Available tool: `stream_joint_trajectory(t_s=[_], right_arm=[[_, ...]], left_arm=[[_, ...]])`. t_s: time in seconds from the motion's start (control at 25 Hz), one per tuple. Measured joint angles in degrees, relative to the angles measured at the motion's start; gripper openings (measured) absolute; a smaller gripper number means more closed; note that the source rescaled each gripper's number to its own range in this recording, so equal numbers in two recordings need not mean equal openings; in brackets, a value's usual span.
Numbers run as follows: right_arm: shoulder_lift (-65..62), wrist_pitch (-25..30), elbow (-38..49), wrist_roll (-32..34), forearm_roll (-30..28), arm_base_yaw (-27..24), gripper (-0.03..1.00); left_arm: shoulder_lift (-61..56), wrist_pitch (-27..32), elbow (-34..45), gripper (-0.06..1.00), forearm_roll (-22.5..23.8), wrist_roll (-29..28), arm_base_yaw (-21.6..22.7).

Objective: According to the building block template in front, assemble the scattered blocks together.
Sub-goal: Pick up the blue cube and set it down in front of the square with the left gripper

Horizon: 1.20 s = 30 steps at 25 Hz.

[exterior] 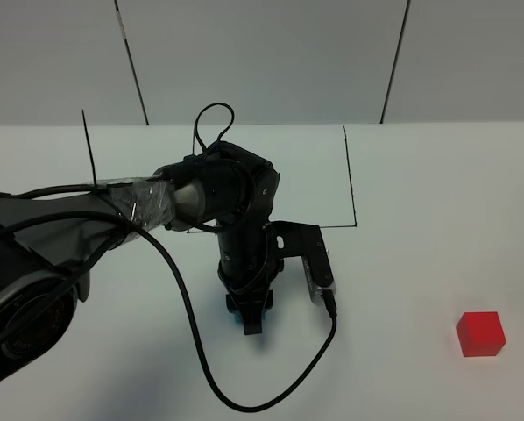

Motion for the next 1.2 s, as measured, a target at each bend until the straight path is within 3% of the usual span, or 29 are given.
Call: stream_joint_trajectory(t_s=[0.28,0.36,0.6,0.76,1.08,1.2], right_arm=[[0.00,0.00,0.00,0.00,0.00,0.00,0.06],[0.00,0.00,0.00,0.00,0.00,0.00,0.06],[0.00,0.00,0.00,0.00,0.00,0.00,0.06],[0.00,0.00,0.00,0.00,0.00,0.00,0.06],[0.00,0.00,0.00,0.00,0.00,0.00,0.06],[0.00,0.00,0.00,0.00,0.00,0.00,0.06]], left_arm=[[0.00,-0.43,-0.05,0.04,0.00,-2.27,-0.06],[0.00,-0.48,-0.05,0.17,0.46,-3.11,-0.06],[0.64,0.62,-1.94,0.72,3.41,-6.55,-0.06],[0.99,4.58,-5.17,0.93,4.10,-7.29,-0.06],[1.04,12.34,-14.51,0.98,-1.61,-6.84,-0.06],[1.04,12.34,-17.83,0.99,-2.36,-6.55,-0.77]])
